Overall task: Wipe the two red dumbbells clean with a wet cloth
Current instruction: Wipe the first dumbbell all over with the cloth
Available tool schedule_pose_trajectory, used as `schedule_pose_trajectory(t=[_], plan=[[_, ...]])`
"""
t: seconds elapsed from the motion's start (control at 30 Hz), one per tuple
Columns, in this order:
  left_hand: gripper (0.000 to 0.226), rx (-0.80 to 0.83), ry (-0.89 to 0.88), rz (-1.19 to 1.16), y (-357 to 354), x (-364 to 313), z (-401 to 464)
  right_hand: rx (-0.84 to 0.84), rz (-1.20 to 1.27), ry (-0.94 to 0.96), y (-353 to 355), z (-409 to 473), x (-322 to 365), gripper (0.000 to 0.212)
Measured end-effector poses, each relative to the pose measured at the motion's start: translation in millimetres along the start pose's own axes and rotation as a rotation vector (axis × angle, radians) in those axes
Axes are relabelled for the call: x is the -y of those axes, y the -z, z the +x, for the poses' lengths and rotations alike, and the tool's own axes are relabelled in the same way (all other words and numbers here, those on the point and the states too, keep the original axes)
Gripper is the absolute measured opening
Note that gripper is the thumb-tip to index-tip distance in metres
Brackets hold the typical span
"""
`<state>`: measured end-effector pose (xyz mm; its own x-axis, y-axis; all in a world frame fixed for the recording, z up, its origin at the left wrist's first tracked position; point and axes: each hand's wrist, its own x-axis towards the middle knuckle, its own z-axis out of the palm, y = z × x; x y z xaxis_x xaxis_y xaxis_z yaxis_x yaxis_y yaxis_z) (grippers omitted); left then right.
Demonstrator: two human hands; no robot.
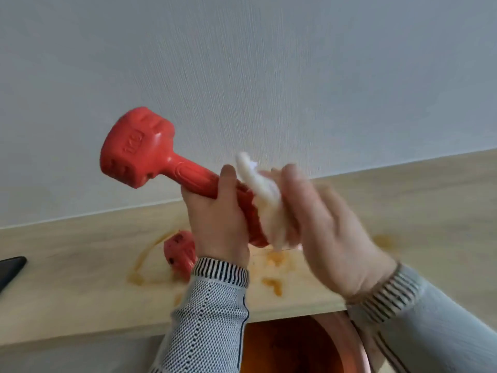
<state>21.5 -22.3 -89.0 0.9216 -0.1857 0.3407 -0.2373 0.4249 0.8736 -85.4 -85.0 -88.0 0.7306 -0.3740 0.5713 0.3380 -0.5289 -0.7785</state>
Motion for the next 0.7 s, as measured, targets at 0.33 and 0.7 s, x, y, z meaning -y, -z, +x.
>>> schedule_pose_trajectory(t=[0.33,0.7], plan=[[0.031,0.264,-0.103,0.139,-3,6,-13,-0.212,0.148,-0.539,7,13,-20,0.039],[0.028,0.206,-0.061,0.172,-3,18,-7,-0.380,-0.190,-0.172,-8,4,-20,0.021]])
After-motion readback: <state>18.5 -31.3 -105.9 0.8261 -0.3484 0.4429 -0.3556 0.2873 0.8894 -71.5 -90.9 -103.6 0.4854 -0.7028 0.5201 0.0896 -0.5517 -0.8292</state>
